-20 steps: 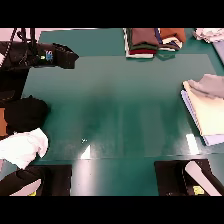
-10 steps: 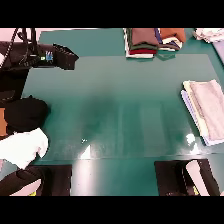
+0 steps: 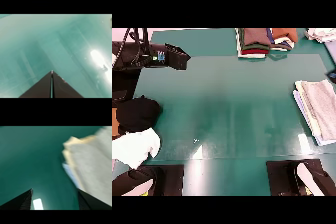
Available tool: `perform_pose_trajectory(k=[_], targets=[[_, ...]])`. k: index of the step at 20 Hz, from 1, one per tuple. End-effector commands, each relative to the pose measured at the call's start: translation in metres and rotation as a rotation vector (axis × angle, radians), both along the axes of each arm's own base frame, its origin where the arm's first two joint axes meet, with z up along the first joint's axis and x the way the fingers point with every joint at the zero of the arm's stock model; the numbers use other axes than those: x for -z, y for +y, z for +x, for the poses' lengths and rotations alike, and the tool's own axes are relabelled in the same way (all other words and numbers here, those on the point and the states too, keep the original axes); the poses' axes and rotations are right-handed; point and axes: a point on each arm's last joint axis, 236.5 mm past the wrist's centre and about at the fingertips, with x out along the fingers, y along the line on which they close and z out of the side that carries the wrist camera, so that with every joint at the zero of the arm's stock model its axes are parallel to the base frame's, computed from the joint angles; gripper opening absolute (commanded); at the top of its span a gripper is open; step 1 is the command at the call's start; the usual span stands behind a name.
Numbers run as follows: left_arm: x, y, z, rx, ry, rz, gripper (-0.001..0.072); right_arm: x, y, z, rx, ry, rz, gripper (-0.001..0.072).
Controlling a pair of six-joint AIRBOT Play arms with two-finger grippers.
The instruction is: Fold the shirts.
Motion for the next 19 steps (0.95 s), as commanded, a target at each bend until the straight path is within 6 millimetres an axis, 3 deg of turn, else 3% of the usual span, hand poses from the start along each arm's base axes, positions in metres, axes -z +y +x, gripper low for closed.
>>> perform_pose_trajectory(k=[1,3,6,7,10,19], targets=[[0.0,0.0,0.0,-0.001,-0.001,0.0,0.002,-0.015,0.102,0.028,-0.266,-0.086,0.033,0.063],[-0.001,0.0,0.001,-0.002,-0.004,-0.003,0.002,0.0,0.146,0.034,-0.381,-0.052,0.045,0.0628],[-0.002,0.0,0.001,-0.002,-0.005,-0.003,0.002,0.026,0.193,0.035,-0.502,0.014,0.057,0.0614],[-0.002,0.0,0.001,-0.002,-0.005,-0.003,0.002,0.032,0.203,0.035,-0.526,0.028,0.058,0.0507],[-0.002,0.0,0.001,-0.002,-0.005,-0.003,0.0021,0.043,0.219,0.035,-0.564,0.055,0.06,0.0014],[-0.002,0.0,0.001,-0.002,-0.005,-0.003,0.002,0.019,0.217,0.029,-0.563,-0.021,0.048,0.0012]])
